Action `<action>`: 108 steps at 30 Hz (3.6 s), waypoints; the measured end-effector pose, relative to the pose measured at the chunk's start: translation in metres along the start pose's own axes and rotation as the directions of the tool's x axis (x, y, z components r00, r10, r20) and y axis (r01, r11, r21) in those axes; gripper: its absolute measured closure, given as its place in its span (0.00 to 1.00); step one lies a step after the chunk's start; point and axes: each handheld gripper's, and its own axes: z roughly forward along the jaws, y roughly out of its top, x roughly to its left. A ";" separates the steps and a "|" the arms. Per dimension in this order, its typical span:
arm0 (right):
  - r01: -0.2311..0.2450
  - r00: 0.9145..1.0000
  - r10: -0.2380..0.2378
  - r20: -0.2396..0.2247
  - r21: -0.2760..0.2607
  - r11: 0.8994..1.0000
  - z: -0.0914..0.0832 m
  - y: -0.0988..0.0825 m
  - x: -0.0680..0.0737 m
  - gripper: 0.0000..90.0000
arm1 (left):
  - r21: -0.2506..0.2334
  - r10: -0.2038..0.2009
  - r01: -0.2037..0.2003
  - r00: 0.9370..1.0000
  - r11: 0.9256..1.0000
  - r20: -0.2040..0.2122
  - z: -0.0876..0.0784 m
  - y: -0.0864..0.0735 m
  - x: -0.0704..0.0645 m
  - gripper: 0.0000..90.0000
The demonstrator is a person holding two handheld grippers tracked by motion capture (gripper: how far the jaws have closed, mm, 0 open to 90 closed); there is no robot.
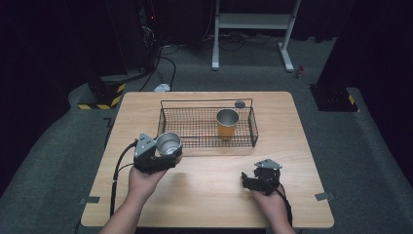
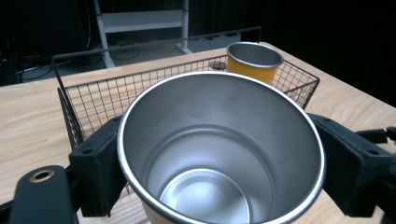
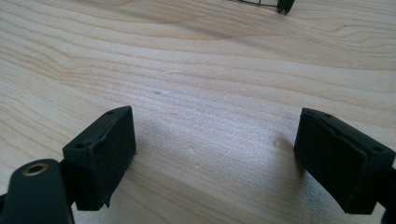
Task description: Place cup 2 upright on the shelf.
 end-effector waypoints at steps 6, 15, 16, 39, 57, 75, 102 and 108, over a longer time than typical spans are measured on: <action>0.000 1.000 0.000 -0.005 0.001 1.000 0.001 0.001 0.000 0.13 | 0.003 0.007 -0.007 1.000 1.000 -0.011 0.010 0.009 -0.002 0.16; 0.000 1.000 0.000 -0.006 0.003 1.000 0.000 -0.001 0.000 0.13 | -0.007 0.019 -0.019 1.000 1.000 -0.009 0.021 0.025 -0.002 0.16; -0.002 1.000 0.002 -0.006 0.004 1.000 -0.001 -0.001 0.000 0.13 | -0.008 0.017 -0.017 1.000 1.000 -0.009 0.022 0.027 -0.001 0.16; -0.001 1.000 0.001 -0.005 0.002 1.000 0.000 -0.001 0.000 0.13 | 0.012 0.012 -0.011 0.998 1.000 -0.061 0.073 0.053 0.017 0.16; 0.001 1.000 -0.001 -0.005 0.002 1.000 -0.001 -0.001 0.000 0.13 | 0.034 -0.071 0.075 0.992 0.997 -0.107 0.113 0.048 0.046 0.16; -0.006 1.000 0.006 0.001 0.001 1.000 0.000 -0.001 0.001 0.13 | 0.110 -0.036 0.052 0.990 0.993 -0.136 0.148 0.029 0.042 0.16; -0.009 1.000 0.009 0.001 0.001 1.000 -0.001 -0.001 0.001 0.14 | 0.215 -0.046 0.080 0.986 0.973 -0.161 0.169 0.011 0.039 0.16; -0.009 1.000 0.009 0.003 0.000 1.000 -0.001 -0.001 0.001 0.14 | 0.246 -0.057 0.097 0.985 0.965 -0.163 0.172 0.008 0.040 0.16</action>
